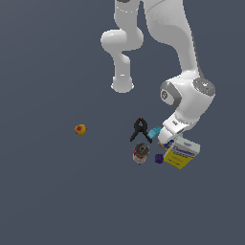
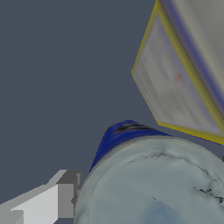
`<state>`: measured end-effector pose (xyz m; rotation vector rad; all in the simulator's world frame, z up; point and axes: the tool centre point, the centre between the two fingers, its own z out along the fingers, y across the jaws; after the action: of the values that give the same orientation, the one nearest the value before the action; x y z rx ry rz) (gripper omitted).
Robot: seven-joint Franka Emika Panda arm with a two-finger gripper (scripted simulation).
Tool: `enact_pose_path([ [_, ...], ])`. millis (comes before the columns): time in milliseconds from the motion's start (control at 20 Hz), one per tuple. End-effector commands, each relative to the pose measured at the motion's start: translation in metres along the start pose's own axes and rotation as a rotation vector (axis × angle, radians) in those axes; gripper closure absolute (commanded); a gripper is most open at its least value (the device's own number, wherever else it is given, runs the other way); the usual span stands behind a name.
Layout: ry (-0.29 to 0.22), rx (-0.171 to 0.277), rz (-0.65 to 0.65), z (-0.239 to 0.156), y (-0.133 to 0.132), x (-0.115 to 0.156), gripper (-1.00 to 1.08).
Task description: Pick up a designated object from a clutter of objects.
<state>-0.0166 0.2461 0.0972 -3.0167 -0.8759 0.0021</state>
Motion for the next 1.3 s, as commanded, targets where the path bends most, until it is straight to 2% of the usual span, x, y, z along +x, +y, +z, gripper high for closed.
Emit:
enact_pose_path([
  [0, 0.001, 0.000, 0.000, 0.001, 0.000, 0.001, 1.08],
  [700, 0.001, -0.001, 0.000, -0.003, 0.005, -0.002, 1.08],
  [950, 0.001, -0.001, 0.000, -0.016, 0.022, -0.011, 1.08],
  [1250, 0.001, -0.001, 0.000, -0.043, 0.059, -0.029, 1.08],
])
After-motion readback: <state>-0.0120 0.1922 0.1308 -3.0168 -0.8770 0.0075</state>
